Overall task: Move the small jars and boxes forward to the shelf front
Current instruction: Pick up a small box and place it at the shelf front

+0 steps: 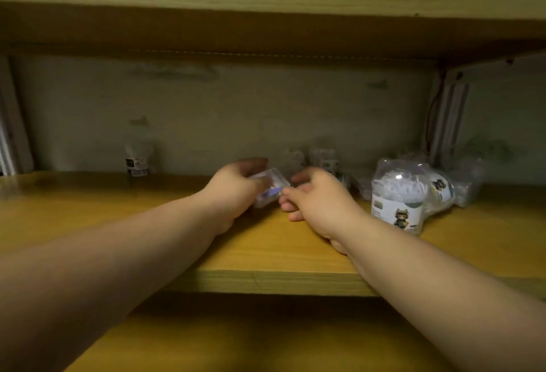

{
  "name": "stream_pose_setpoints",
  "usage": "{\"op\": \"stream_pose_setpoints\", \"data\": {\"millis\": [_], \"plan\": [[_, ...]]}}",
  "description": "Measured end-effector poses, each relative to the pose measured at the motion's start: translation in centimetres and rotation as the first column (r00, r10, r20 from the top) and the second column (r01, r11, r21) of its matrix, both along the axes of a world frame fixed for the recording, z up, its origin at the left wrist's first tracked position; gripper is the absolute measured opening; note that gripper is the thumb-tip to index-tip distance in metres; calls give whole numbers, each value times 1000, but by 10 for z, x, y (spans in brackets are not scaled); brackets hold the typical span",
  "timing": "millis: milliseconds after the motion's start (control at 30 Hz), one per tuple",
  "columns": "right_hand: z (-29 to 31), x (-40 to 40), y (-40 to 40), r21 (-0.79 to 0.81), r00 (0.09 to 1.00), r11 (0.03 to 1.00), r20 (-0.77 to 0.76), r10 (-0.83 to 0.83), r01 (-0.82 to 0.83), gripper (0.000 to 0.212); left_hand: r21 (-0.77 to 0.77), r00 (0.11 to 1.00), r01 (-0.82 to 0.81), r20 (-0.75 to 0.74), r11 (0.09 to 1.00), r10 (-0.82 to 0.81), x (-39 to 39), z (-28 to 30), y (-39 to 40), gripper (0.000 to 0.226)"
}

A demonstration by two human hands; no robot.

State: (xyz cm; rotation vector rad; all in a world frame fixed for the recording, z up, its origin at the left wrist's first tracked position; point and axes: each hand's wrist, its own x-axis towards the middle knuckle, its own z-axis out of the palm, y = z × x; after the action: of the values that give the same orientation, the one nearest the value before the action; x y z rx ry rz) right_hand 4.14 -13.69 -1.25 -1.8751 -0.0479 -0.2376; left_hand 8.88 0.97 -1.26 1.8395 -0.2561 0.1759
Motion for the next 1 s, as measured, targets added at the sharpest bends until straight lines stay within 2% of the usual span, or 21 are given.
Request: {"op": "stream_pose_setpoints", "data": {"millis": [100,200,267,333,400,500,600,700,800,900,1000], "plan": [[3,2,1,-43,998,998,22,-51,52,18,-67,998,39,49,997,-36,-2,2,0,39],[1,4,0,-109,999,993,31,-36,39,32,40,994,9,113,999,-13,-9,10,-2,38],[2,1,-1,-86,999,996,41,8,-4,36,55,984,19,176,998,-29,-13,14,0,42],[5,-2,-2,-5,997,1000,70,30,-29,38,-20,971,74,230,997,-67,-15,15,1,46],[7,-5,-4,84,994,996,104,31,-40,40,-172,971,139,215,975,-101,-16,15,2,50],[12,-10,-4,237,979,969,203,23,-72,27,-397,980,174,163,901,-117,-7,16,2,55],[13,-11,-3,364,974,931,220,-44,-40,24,-452,990,138,67,881,-121,-1,9,-2,45],[8,-3,-8,386,973,922,200,-112,27,25,-373,994,92,-14,923,-105,5,1,-7,35],[7,-1,-11,311,978,949,171,-118,60,24,-311,994,105,7,944,-108,-5,4,-10,29],[8,-16,-12,284,989,957,115,-98,62,31,-176,999,32,40,984,-25,-30,11,-13,30],[10,-39,-24,113,996,992,73,-58,49,35,-132,998,-41,44,990,48,-63,16,-14,37]]}}
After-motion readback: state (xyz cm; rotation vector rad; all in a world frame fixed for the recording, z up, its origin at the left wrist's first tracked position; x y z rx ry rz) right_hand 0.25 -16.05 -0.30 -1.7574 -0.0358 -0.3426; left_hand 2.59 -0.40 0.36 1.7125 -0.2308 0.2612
